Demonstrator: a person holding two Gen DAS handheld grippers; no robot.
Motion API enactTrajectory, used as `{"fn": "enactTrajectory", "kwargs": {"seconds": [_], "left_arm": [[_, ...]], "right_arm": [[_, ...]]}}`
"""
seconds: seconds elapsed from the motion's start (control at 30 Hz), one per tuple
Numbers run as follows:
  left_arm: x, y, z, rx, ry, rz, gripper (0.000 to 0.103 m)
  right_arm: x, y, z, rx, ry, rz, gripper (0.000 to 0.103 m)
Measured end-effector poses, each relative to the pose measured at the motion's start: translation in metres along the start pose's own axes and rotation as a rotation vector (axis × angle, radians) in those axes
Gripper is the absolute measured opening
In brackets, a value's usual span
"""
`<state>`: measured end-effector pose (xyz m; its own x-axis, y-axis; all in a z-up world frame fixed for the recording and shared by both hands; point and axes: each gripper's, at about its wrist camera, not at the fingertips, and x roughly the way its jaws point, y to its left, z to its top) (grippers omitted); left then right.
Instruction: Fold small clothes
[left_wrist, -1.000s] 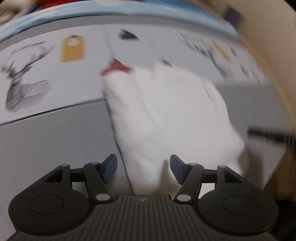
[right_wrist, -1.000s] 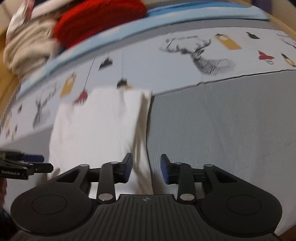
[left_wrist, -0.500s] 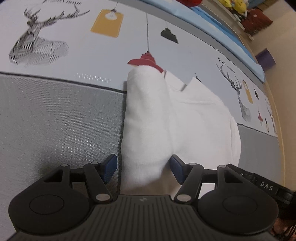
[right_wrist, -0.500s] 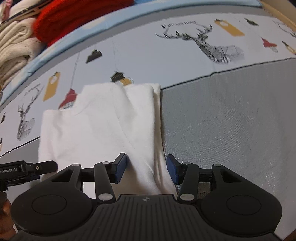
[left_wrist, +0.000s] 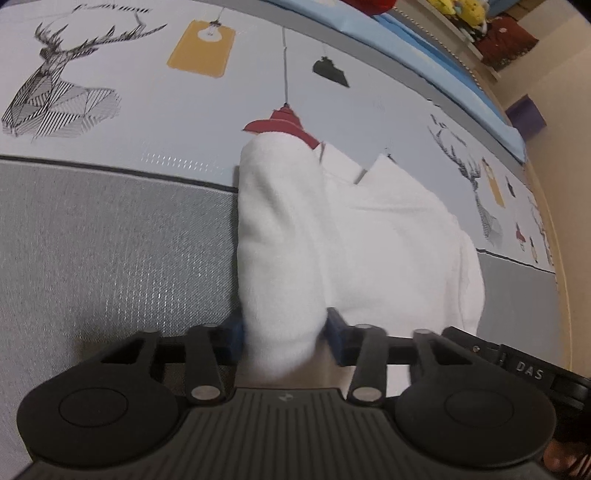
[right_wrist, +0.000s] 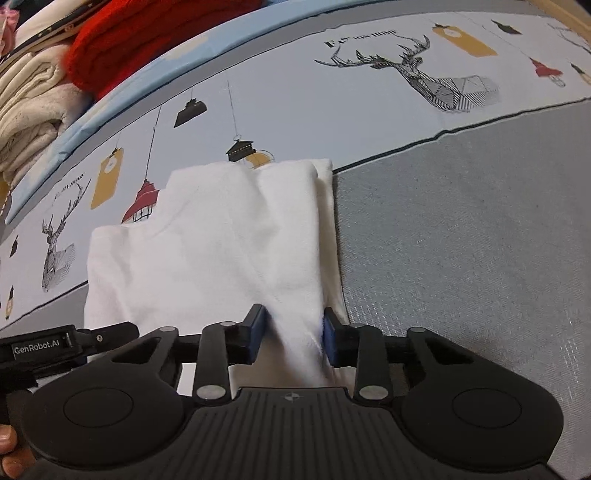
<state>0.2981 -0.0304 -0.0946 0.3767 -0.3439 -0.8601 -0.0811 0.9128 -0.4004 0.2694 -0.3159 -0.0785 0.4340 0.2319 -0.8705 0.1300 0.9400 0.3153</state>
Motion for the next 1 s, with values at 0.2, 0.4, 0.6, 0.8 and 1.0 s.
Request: {"fn": "enactTrajectory", "kwargs": {"seconds": [0.2, 0.4, 0.6, 0.8, 1.0], "left_arm": [[-0.019, -0.006, 0.005, 0.07, -0.076, 0.016, 0.033], [-0.042, 0.001, 0.014, 0.104, -0.149, 0.068, 0.032], [-0.069, 0.02, 0.026, 0.096, -0.225, 0.087, 0.032], [-0.094, 0.033, 0.034, 0.122, -0.302, 0.094, 0.041], [-0.103, 0.038, 0.029, 0.181, -0.289, 0.156, 0.05]], "right_arm": [[-0.003, 0.006, 0.004, 0.03, -0.052, 0.035, 0.017], [-0.001, 0.033, 0.006, 0.01, -0.102, 0.087, 0.015], [-0.002, 0.062, 0.008, -0.02, -0.165, 0.146, 0.014], [-0.009, 0.085, 0.007, -0.069, -0.244, 0.167, 0.014], [0.01, 0.089, 0.004, -0.096, -0.16, 0.022, 0.016]]}}
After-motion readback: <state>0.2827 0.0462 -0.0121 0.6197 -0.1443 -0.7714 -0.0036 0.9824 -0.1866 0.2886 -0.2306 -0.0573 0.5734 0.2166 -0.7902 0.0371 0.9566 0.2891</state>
